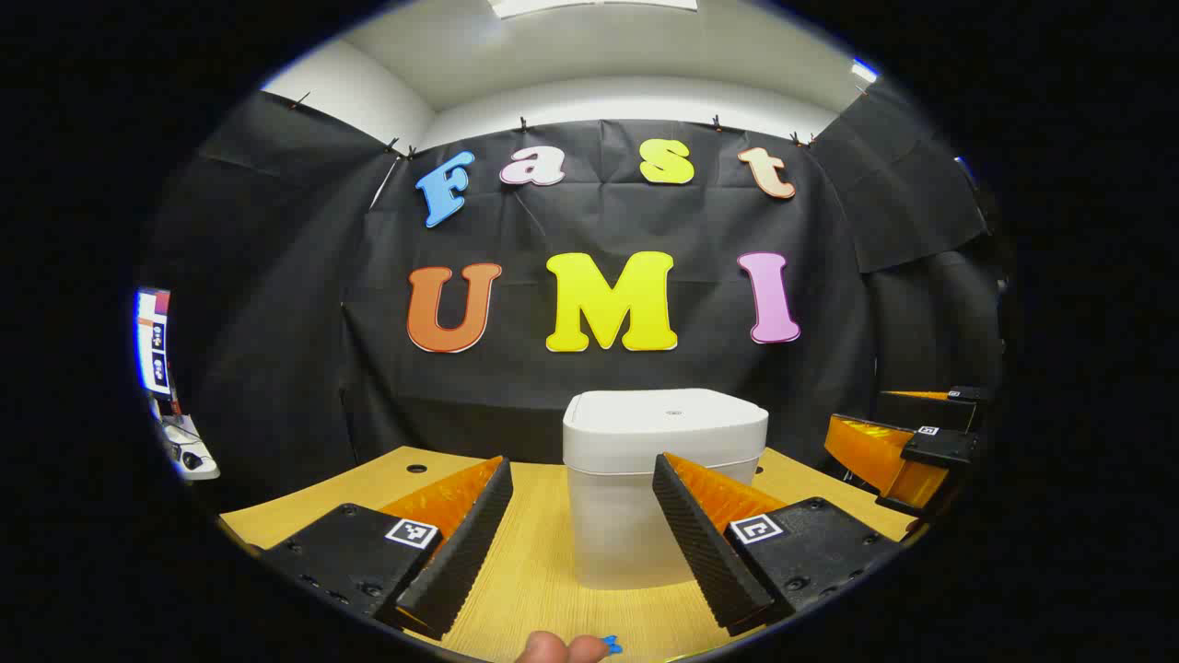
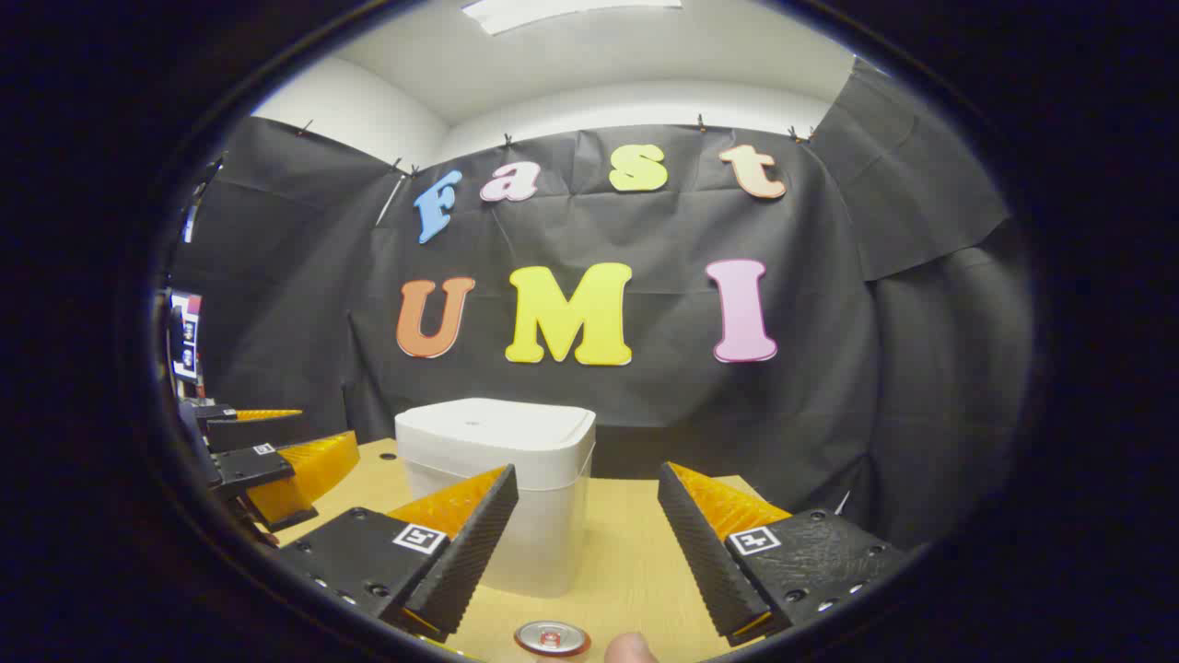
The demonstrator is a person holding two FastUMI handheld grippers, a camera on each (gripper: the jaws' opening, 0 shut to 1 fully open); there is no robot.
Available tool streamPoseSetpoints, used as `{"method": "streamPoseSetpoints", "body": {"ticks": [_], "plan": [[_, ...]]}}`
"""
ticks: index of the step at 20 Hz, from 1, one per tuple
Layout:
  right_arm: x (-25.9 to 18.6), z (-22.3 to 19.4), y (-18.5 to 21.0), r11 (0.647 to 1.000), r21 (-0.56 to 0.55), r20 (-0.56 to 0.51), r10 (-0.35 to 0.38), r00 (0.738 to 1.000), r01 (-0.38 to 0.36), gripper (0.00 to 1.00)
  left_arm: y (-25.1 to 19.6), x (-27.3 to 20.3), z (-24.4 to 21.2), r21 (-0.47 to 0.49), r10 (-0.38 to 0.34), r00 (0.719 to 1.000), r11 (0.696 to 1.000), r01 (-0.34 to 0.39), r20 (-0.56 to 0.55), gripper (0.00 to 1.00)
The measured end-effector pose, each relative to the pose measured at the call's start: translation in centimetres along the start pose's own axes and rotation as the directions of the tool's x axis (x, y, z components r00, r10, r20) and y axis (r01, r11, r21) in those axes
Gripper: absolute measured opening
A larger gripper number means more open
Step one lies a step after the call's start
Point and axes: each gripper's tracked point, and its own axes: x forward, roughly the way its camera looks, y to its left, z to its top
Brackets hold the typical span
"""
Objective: Press the lid of the desktop garbage bin to open it, pick up the crumpled paper on the desktop and throw it into the bin, then pick up the pop can on the desktop and drop it into the bin, and finally close the garbage bin lid.
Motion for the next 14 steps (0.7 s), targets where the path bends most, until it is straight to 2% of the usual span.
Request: {"method": "streamPoseSetpoints", "body": {"ticks": [3,7,10,14], "plan": [[0.2,-0.6,0.1,1.000,0.005,-0.016,0.002,1.000,-0.002,0.98,-0.1,0.0,-0.6,-0.001,-0.005,1.000,1.000,0.005,-0.006,0.99],[0.3,-1.1,0.4,1.000,0.001,-0.028,0.004,1.000,-0.004,0.95,-0.2,0.2,-1.0,0.004,-0.019,1.000,1.000,0.019,-0.012,0.99],[0.3,-0.9,1.2,1.000,0.007,-0.016,0.030,0.999,-0.030,0.98,0.1,0.1,-0.6,-0.001,-0.009,1.000,1.000,0.009,-0.003,0.99],[0.6,-1.3,1.8,0.998,0.015,-0.026,0.069,0.997,-0.069,0.95,0.5,0.0,-0.4,0.009,0.011,1.000,1.000,-0.011,0.002,0.99]]}}
